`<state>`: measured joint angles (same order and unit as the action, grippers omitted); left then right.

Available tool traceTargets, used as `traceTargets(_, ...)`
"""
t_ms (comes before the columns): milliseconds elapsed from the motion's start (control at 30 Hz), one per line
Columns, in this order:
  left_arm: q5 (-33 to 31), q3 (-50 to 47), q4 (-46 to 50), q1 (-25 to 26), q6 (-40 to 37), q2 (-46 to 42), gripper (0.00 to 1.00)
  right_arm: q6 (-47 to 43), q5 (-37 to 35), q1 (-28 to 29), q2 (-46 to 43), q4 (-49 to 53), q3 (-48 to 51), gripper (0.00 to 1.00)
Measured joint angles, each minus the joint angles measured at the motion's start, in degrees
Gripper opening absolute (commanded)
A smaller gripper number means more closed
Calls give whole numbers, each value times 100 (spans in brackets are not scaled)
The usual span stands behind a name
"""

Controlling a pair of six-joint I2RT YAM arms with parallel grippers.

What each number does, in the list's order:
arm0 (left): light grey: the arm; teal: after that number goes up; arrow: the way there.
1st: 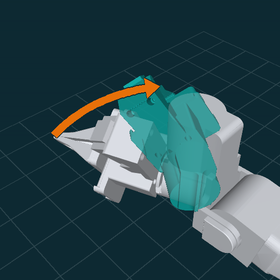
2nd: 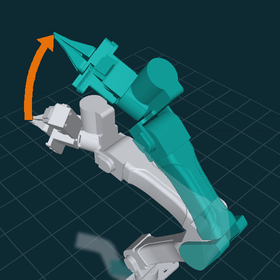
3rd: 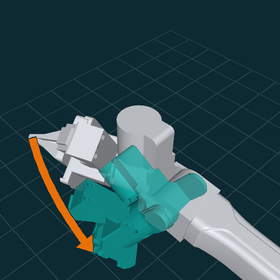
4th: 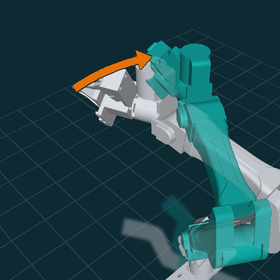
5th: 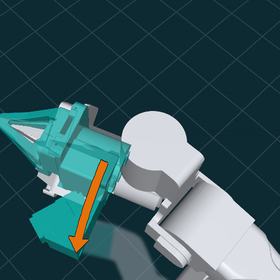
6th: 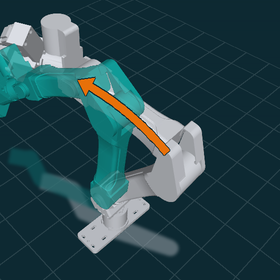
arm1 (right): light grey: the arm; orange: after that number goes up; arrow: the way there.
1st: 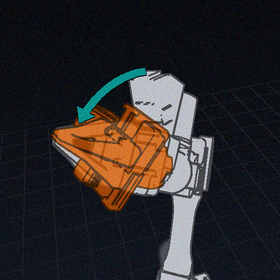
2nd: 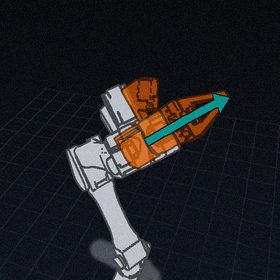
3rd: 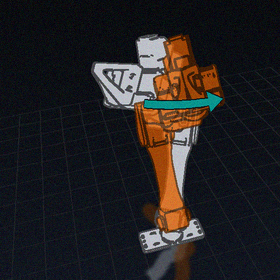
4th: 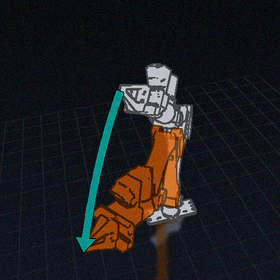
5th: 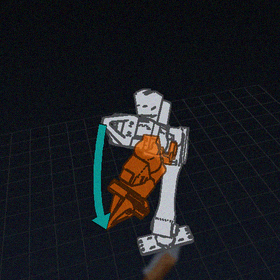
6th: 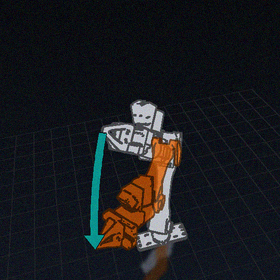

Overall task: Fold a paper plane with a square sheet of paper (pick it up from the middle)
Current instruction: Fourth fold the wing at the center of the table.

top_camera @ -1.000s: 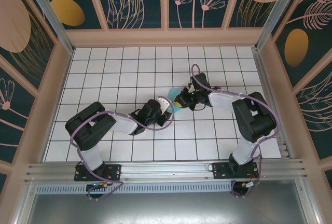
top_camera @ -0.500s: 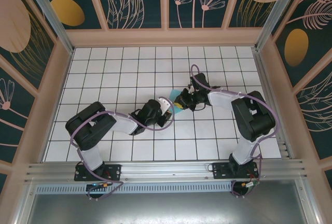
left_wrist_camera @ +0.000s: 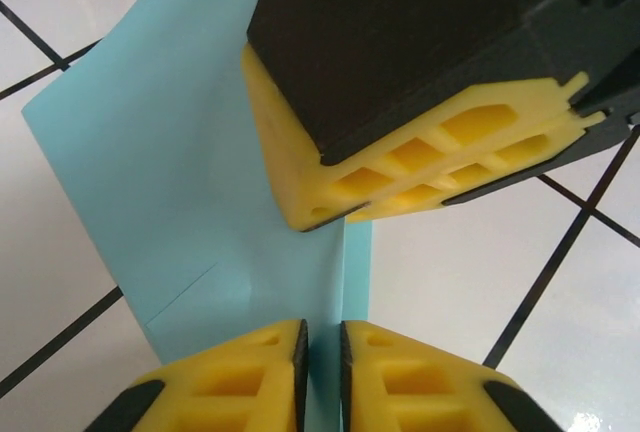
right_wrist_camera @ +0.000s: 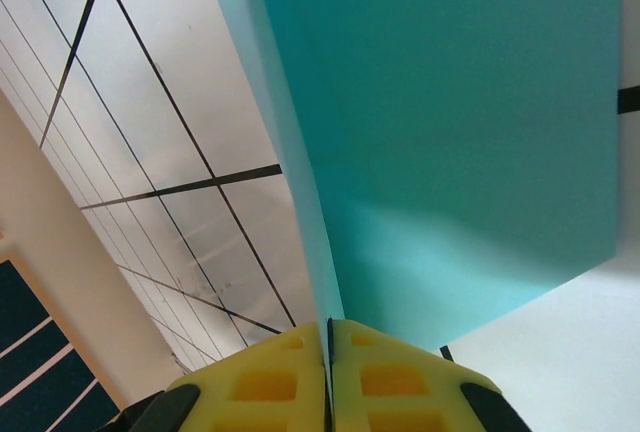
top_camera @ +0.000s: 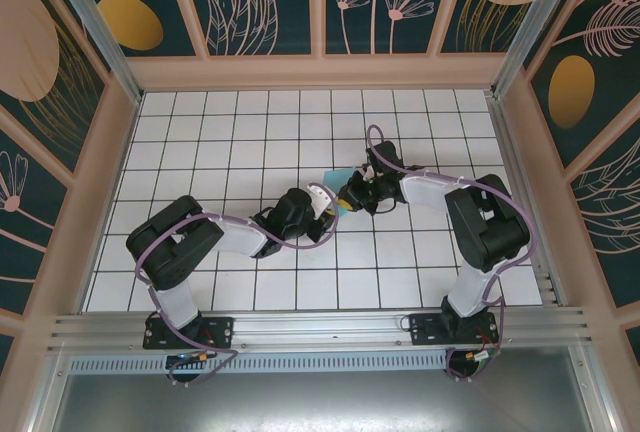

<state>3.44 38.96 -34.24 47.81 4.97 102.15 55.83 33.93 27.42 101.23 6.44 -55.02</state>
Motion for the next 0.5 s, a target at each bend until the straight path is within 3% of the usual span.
traceTargets(233, 42, 2, 0, 0, 26, 0, 7, -133, -2, -33, -4, 48, -2, 44)
traceTargets(500, 232, 42, 114, 0, 417, 2, 2, -608, -173, -417, -761, -127, 280, 53)
